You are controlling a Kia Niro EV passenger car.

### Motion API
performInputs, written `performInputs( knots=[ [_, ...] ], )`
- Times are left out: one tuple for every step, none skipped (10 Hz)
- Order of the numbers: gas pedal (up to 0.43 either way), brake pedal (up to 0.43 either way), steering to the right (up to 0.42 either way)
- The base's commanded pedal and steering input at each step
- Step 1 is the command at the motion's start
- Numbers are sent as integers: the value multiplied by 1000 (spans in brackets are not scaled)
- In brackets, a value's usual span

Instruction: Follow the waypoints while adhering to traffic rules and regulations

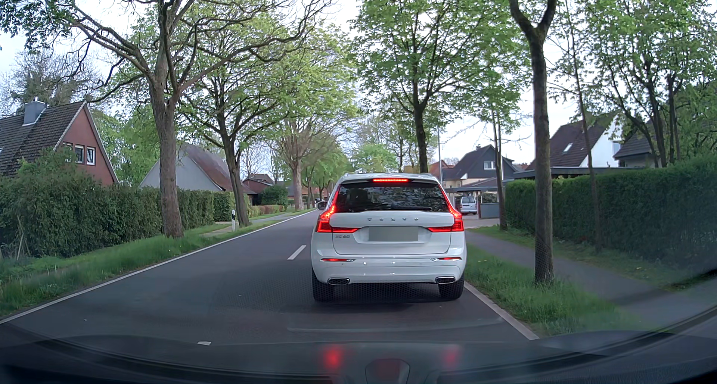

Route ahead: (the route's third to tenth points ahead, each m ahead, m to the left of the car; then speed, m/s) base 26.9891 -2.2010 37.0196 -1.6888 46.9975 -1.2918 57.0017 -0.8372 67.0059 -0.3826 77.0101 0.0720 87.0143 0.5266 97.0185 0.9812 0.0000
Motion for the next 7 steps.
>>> performInputs(
  knots=[
    [0,134,3],
    [0,140,0],
    [0,140,0],
    [0,140,0],
    [0,140,0],
    [0,140,0],
    [0,134,0]
  ],
)
